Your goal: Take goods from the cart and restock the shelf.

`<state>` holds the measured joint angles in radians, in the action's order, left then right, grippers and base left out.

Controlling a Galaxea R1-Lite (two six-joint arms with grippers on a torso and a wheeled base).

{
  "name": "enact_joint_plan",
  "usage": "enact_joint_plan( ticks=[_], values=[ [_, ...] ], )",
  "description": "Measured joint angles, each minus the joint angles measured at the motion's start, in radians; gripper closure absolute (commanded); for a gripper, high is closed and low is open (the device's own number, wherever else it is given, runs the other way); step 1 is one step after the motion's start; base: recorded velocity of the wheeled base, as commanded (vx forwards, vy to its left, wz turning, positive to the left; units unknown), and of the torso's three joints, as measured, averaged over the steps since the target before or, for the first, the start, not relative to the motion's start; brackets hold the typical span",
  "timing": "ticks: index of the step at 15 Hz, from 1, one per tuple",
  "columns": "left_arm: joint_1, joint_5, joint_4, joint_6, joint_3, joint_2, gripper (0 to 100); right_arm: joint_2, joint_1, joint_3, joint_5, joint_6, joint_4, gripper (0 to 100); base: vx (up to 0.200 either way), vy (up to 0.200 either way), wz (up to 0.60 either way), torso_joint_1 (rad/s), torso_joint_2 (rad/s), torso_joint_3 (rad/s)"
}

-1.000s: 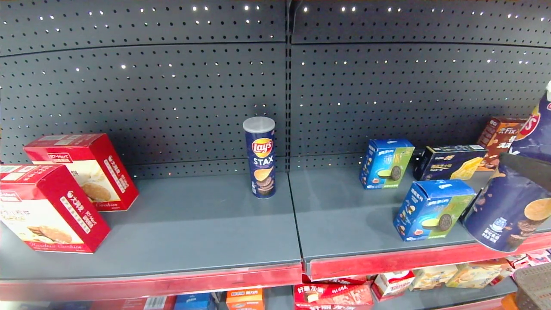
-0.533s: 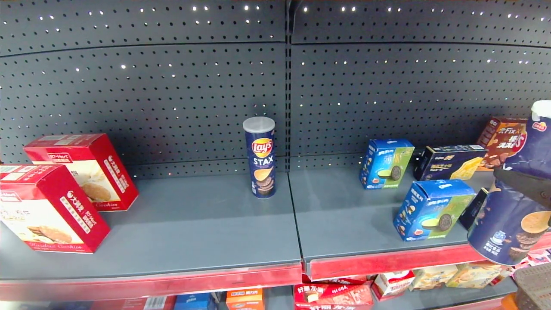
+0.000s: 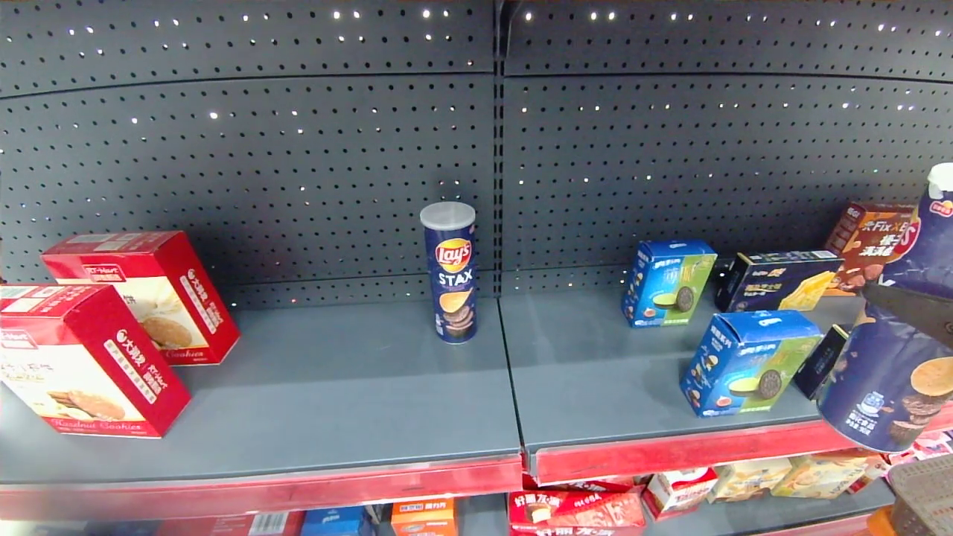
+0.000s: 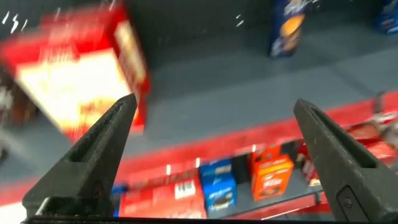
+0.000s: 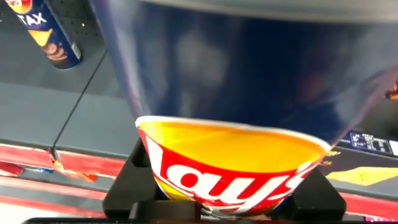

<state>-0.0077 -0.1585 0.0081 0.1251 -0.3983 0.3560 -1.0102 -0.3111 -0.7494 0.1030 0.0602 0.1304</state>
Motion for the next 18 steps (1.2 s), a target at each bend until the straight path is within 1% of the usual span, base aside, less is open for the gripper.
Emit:
enact_joint_plan(
  ticks=[2,3,4,5,6,7,8,10,12,13,15,17,18],
  values=[
    [-0.001,-0.053,0.009,0.009,-0.106,0.16,0,-0.011,0.0,-0.022,-0.002,-0.001,0.004,100,0.0,0.0,0.0,0.0,0.0,0.0],
    [-0.002,-0.063,0.024,0.015,-0.137,0.226,0,-0.02,-0.001,-0.038,-0.002,0.0,0.006,100,0.0,0.0,0.0,0.0,0.0,0.0],
    [-0.003,-0.069,0.028,0.027,-0.154,0.275,0,-0.027,-0.001,-0.052,-0.002,-0.001,0.006,100,0.0,0.0,0.0,0.0,0.0,0.0],
    [-0.009,-0.075,0.011,0.056,-0.169,0.327,0,-0.033,-0.001,-0.064,-0.002,-0.001,0.004,100,0.0,0.0,0.0,0.0,0.0,0.0],
    [-0.024,-0.079,-0.012,0.075,-0.183,0.372,0,-0.038,-0.001,-0.068,0.0,-0.001,0.003,100,0.0,0.0,0.0,0.0,0.0,0.0],
    [-0.047,-0.079,-0.033,0.081,-0.193,0.411,0,-0.04,-0.001,-0.069,0.002,-0.001,0.004,100,0.0,0.0,0.0,0.0,0.0,0.0],
    [-0.076,-0.079,-0.059,0.081,-0.202,0.454,0,-0.042,-0.001,-0.068,0.003,-0.001,0.004,100,0.0,0.0,0.0,0.0,0.0,0.0],
    [-0.13,-0.076,-0.171,0.055,-0.221,0.564,0,-0.043,-0.001,-0.075,0.006,-0.001,-0.003,100,0.0,0.0,0.0,0.0,0.0,0.0],
    [-0.163,-0.066,-0.37,0.031,-0.246,0.697,0,-0.044,0.0,-0.08,0.005,-0.001,-0.004,100,0.0,0.0,0.0,0.0,0.0,0.0],
    [-0.174,-0.067,-0.455,0.016,-0.257,0.758,0,-0.045,0.0,-0.081,0.004,-0.001,-0.005,100,0.0,0.0,0.0,0.0,0.0,0.0],
    [-0.183,-0.106,-0.48,0.007,-0.256,0.834,0,-0.046,0.0,-0.089,0.002,-0.001,-0.005,100,0.0,0.0,0.0,0.0,0.0,0.0],
    [-0.186,-0.112,-0.489,0.005,-0.244,0.877,0,-0.049,-0.002,-0.098,0.001,-0.001,-0.005,100,0.0,0.0,0.0,0.0,0.0,0.0],
    [-0.187,-0.126,-0.515,0.005,-0.234,0.899,0,-0.056,-0.006,-0.108,0.0,-0.001,-0.005,100,0.0,0.0,0.0,0.0,0.0,0.0]
  ],
)
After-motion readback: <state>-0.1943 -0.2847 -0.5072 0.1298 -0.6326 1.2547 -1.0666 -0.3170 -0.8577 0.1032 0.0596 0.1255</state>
